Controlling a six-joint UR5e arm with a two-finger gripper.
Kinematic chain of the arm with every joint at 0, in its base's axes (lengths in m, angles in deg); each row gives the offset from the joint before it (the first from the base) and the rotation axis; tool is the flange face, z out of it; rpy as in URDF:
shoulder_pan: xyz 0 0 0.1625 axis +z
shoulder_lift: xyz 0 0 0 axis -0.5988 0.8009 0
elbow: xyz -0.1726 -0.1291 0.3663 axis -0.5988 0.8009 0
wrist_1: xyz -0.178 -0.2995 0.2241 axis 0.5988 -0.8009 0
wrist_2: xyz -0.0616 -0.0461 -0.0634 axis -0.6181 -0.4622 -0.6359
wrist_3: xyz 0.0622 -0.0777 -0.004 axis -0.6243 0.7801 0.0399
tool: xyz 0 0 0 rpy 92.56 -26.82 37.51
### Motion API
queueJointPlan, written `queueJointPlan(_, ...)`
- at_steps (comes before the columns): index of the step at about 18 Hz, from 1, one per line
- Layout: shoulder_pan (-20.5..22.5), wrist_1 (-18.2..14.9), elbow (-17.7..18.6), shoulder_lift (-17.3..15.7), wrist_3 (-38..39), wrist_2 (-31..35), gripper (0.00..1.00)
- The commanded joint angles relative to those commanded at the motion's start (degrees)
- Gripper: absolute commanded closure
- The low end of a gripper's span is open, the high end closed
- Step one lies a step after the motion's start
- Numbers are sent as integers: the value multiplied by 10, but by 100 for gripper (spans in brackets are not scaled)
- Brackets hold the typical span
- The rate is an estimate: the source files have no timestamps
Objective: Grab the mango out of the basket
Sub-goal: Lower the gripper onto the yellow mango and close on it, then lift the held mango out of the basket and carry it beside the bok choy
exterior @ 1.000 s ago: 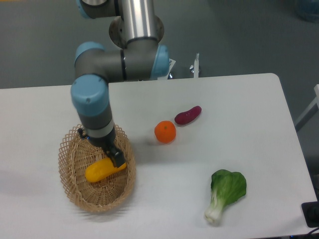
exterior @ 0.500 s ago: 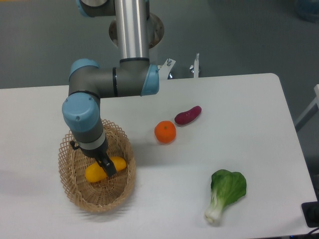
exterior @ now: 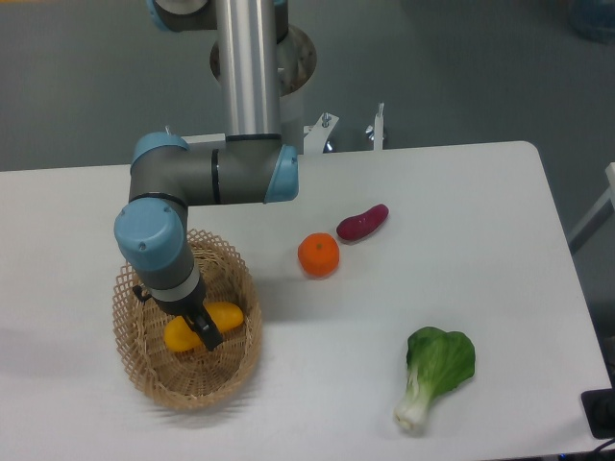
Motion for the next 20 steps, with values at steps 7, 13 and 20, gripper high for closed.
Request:
queueJointPlan(7, -1, -3, -1, -8, 8, 4, 53)
queueJointPlan(13, -1, -6, -2, -17, 8, 4, 55)
queueJointPlan(20, 37, -16, -11, -81, 8, -17, 54)
